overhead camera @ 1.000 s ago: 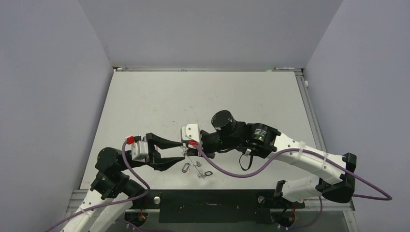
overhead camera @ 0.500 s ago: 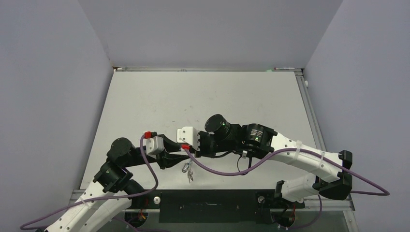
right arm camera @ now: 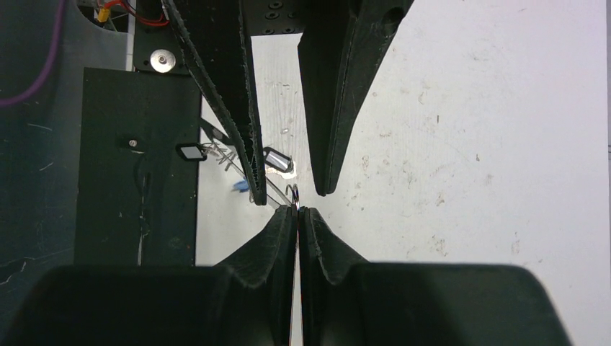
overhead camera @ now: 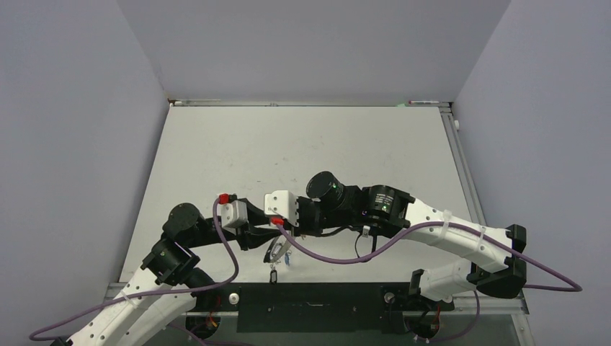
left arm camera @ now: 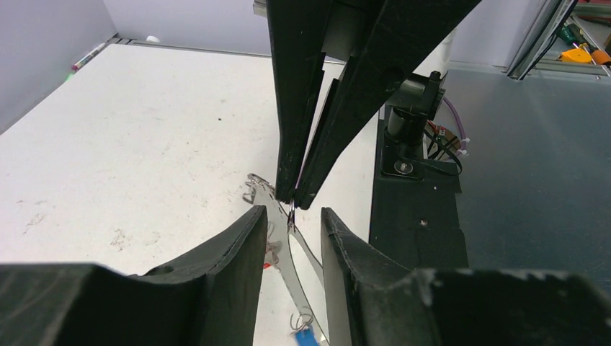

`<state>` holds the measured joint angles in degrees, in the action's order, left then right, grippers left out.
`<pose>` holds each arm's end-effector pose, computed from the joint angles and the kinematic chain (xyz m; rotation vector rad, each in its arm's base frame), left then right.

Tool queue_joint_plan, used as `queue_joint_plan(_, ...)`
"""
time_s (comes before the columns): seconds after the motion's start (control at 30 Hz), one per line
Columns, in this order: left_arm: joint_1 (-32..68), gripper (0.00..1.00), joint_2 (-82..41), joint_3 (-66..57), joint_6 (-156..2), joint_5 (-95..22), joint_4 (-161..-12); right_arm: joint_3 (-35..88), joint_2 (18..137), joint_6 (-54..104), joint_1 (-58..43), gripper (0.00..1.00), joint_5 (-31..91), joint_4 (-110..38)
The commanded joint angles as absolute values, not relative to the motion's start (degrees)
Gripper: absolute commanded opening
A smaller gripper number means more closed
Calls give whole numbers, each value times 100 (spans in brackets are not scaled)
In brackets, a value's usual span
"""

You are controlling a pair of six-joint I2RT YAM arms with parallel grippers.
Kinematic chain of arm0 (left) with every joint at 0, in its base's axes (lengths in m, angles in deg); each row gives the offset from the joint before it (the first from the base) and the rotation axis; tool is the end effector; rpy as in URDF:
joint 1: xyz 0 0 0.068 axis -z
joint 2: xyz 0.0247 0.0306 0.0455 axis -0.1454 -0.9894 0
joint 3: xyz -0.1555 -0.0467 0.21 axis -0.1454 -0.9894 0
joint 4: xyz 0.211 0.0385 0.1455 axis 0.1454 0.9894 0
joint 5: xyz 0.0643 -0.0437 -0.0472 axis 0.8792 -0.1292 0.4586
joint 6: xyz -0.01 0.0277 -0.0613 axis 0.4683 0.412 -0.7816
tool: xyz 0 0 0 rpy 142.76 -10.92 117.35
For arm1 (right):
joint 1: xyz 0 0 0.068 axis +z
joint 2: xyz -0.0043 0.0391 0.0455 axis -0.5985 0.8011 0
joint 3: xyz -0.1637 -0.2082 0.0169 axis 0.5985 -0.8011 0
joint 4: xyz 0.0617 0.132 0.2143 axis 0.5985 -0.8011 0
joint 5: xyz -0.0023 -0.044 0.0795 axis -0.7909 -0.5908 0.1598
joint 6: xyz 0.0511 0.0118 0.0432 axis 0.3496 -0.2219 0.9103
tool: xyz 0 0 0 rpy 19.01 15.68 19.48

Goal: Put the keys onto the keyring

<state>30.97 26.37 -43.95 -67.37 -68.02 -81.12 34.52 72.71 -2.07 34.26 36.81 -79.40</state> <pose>0.0928 -0.1212 0.3154 1.0412 1.3059 -1.0945 0.0835 0.2835 0.3758 -1.7372 1.5042 0.7488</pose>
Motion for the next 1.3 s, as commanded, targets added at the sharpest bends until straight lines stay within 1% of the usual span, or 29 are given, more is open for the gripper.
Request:
queue_joint_plan(0.0, 3153, 30, 2622, -4289, -6732, -6764, -8223, 3690, 6982, -242, 3494, 5, 3742, -7632)
queue_joint_plan(0.3, 3204, 27, 2608, -4317, -6789, -6843, -8267, 3682, 6917, -268, 3509, 5, 3926, -7556)
queue_joint_plan(0.5, 3199, 17, 2592, -4324, -6877, -6825, -8344, 3660, 6950, -268, 3508, 5, 4024, -7528)
queue_joint_plan(0.53, 3206, 14, 2596, -4324, -6891, -6820, -8358, 3656, 6958, -274, 3512, 5, 4030, -7526)
queue_joint_plan(0.6, 3207, 1, 2584, -4312, -6918, -6800, -8359, 3651, 6962, -285, 3510, 5, 4046, -7515)
queue_joint_plan(0.63, 3206, 0, 2581, -4302, -6923, -6790, -8351, 3643, 6956, -285, 3509, 5, 4056, -7483)
queue_joint_plan(0.73, 3202, 0, 2647, -4254, -6963, -6807, -8353, 3586, 6849, -286, 3509, 5, 4104, -7279)
queue_joint_plan(0.77, 3199, 0, 2707, -4230, -6979, -6779, -8355, 3514, 6790, -275, 3513, 8, 4077, -7119)
queue_joint_plan(0.83, 3198, 0, 2906, -4221, -7117, -6637, -8526, 3254, 6559, -150, 3509, 29, 3910, -6557)
queue_joint_plan(0.9, 3198, 0, 3170, -4333, -7359, -6520, -8903, 2875, 6248, -11, 3506, 45, 3831, -5917)
queue_joint_plan(0.93, 3196, 0, 3307, -4407, -7516, -6482, -9106, 2659, 6097, 85, 3504, 58, 3790, -5571)
queue_joint_plan(0.97, 3193, 0, 3441, -4479, -7661, -6458, -9273, 2463, 5936, 199, 3497, 62, 3800, -5287)
queue_joint_plan(1.0, 3192, 0, 3533, -4531, -7787, -6446, -9411, 2294, 5800, 271, 3492, 65, 3838, -5035)
queue_joint_plan(1.1, 3198, 0, 3702, -4707, -8186, -6465, -9829, 1806, 5448, 516, 3466, 66, 3898, -4359)
queue_joint_plan(1.2, 3198, 0, 3823, -4912, -8646, -6523, -10444, 1306, 5179, 840, 3370, 64, 4155, -3683)
queue_joint_plan(1.27, 3198, 0, 3884, -5053, -8987, -6540, -10963, 1064, 5136, 1066, 3285, 59, 4547, -3315)
